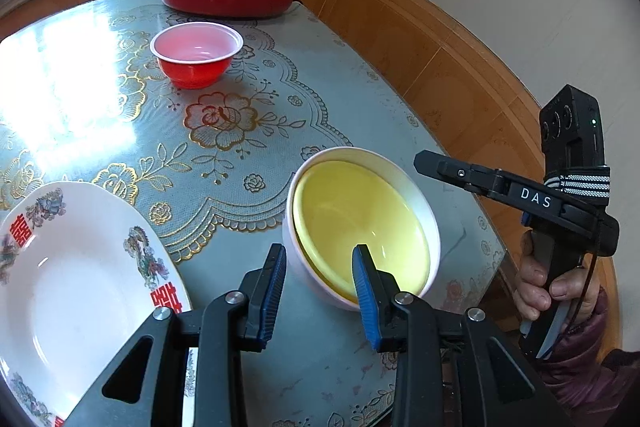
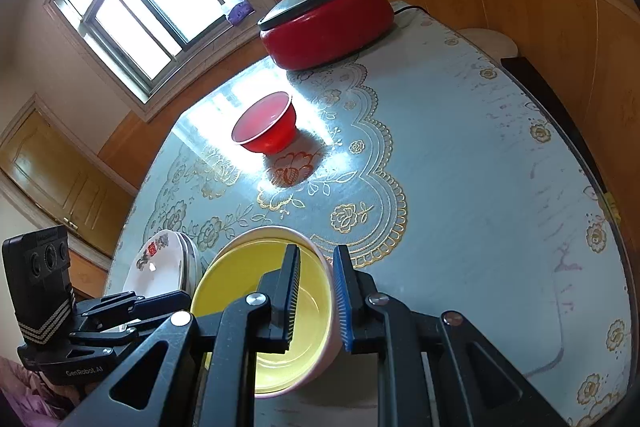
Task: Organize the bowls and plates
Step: 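Lower the yellow bowl into the white bowl and open the left tool, then move the left tool to the rim of the red plastic bowl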
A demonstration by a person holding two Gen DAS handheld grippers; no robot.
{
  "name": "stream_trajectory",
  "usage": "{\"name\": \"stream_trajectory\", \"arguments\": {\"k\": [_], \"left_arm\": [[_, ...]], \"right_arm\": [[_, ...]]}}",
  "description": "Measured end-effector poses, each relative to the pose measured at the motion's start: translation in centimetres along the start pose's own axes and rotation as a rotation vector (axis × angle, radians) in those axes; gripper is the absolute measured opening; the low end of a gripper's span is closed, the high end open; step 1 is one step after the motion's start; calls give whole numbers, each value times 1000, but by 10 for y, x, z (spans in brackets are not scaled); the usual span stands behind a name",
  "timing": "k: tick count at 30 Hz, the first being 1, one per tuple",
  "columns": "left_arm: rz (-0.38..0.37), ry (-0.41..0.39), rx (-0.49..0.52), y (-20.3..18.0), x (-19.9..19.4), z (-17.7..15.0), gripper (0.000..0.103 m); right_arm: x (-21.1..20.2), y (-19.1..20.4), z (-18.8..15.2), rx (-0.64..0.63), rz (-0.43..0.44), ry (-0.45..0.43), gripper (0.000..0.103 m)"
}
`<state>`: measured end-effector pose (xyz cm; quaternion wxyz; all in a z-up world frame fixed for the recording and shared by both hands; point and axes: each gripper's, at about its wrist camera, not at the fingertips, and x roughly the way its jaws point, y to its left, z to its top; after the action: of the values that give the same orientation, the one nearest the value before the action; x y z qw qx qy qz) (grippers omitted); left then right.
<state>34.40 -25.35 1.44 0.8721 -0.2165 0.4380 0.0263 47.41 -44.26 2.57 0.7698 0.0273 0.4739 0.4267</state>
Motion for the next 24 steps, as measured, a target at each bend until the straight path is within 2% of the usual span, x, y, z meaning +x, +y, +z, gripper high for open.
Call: {"name": "stream_trajectory", "arguments": {"k": [13, 24], "left_arm": [[22, -16, -31, 10, -7, 0, 34], [89, -71, -63, 26, -14, 28, 34]], "right_arm": [[11, 11, 6, -37, 31, 24, 17], [23, 17, 21, -61, 45, 39, 20]]}}
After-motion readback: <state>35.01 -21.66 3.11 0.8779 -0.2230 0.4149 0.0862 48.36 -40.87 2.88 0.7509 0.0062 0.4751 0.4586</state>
